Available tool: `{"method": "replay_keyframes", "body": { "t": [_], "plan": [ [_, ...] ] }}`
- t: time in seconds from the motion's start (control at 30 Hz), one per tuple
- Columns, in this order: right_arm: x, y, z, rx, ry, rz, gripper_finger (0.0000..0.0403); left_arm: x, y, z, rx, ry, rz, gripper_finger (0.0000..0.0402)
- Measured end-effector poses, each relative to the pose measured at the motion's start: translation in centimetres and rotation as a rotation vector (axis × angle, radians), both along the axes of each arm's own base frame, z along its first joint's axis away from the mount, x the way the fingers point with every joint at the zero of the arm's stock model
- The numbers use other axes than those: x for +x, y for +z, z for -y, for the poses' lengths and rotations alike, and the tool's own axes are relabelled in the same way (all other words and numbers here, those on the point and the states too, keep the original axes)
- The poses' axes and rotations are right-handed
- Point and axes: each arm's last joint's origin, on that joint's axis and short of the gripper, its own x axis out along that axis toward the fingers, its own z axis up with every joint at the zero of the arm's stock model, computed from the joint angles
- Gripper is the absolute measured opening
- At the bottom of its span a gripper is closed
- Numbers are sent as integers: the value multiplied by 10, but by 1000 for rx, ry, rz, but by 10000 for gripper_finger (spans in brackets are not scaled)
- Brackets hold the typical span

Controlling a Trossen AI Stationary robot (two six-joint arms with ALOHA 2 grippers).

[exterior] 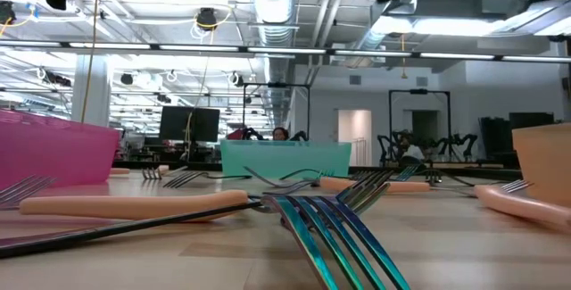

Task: Sort silverware by color (type)
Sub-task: Put the black fork into the orange bin

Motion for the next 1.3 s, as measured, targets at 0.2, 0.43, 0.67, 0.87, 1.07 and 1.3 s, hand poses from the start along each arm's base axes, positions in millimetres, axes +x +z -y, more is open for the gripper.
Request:
{"method": "replay_keyframes", "body": {
  "t": [0.2,0.43,0.67,0.87,1.07,1.3],
  "plan": [
    [4,-18,55,304,90,-170,194,0,0,0,-2,-9,1,112],
    [-25,-31,73,462,-16,-275,194,-2,4,0,-5,-61,0,113],
    [-67,-37,50,646,-58,-439,194,-1,-1,2,-9,-107,-24,113],
    [-88,-41,28,735,-52,-347,194,1,-5,4,-44,-135,-4,113],
    [-94,-66,18,800,-93,-353,194,2,-8,7,-75,-202,27,113],
    [-84,-102,13,902,-123,-457,194,3,-9,7,-88,-204,30,113]
  ]
}}
